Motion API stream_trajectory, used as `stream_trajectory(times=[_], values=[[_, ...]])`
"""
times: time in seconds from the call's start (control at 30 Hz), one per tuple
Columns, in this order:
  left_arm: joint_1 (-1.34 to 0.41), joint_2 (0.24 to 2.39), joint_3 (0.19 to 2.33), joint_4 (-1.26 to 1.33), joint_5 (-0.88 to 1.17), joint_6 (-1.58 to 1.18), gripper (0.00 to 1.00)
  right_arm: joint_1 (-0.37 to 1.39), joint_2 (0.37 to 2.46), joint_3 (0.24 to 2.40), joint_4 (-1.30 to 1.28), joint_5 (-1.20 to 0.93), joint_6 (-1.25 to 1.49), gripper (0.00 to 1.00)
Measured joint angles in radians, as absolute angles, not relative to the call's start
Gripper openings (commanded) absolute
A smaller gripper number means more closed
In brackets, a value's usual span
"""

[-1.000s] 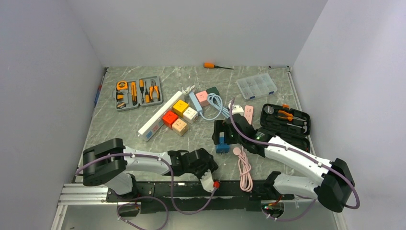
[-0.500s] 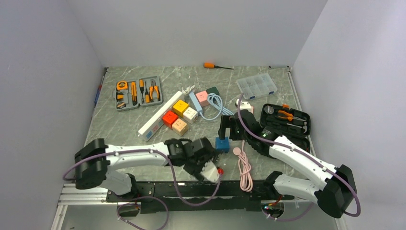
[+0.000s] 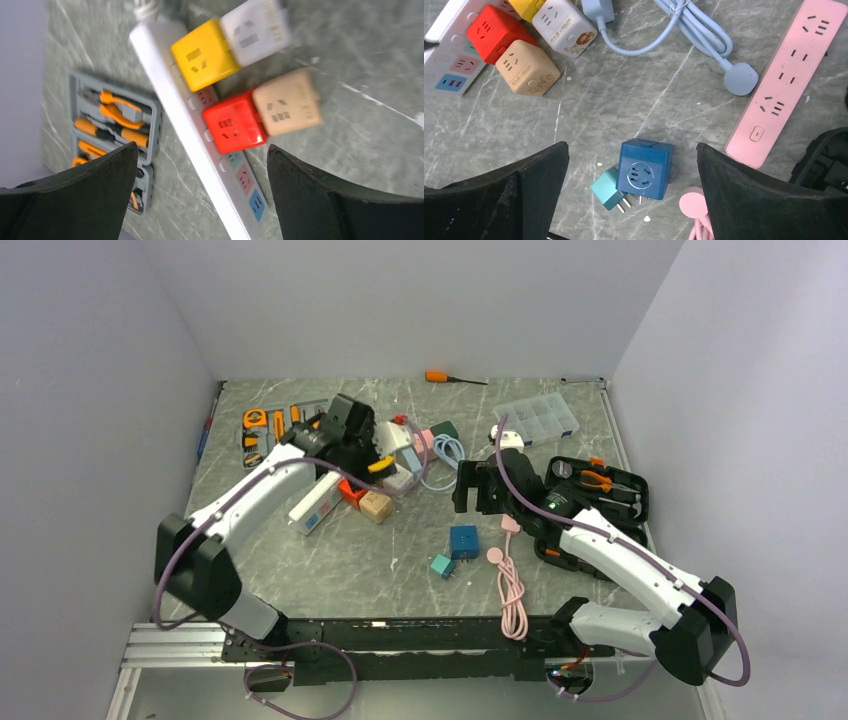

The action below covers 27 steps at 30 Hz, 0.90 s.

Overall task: Pull the plug off the socket
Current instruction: Move the socket to the center of the board.

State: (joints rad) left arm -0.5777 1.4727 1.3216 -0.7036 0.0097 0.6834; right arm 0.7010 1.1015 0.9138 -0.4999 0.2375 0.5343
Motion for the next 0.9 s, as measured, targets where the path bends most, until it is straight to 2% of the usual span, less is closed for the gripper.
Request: stream_trajectory(times=[0.2,0.43,0.5,0.53,0.6,0.63,0.9], values=[[-0.401,1.68,1.433,-0.713,0.001,0.578,0.99,0.701,1.155,0.967,-0.53,0.257,0.516,1.0],[-0.335,1.774,1.439,-0.703,0.022,0.55,0.98,0.7,1.183,0.981,-0.531,0.262,0.507,1.0],[-0.326,1.792,1.441,-0.699,0.041,0.537,0.88,0.7,1.195,0.981,-0.53,0.263,0.505,1.0],[-0.323,1.799,1.441,-0.699,0.049,0.533,0.8,0.7,1.202,0.981,-0.53,0.264,0.503,1.0],[-0.318,1.813,1.441,-0.698,0.067,0.524,0.53,0.7,1.219,0.981,-0.53,0.265,0.498,1.0],[-0.316,1.818,1.44,-0.697,0.073,0.517,0.46,0.7,1.227,0.981,-0.53,0.265,0.496,1.0],[-0.286,1.785,1.346,-0.592,0.11,0.476,0.35,0.695,1.244,0.981,-0.525,0.264,0.479,1.0]])
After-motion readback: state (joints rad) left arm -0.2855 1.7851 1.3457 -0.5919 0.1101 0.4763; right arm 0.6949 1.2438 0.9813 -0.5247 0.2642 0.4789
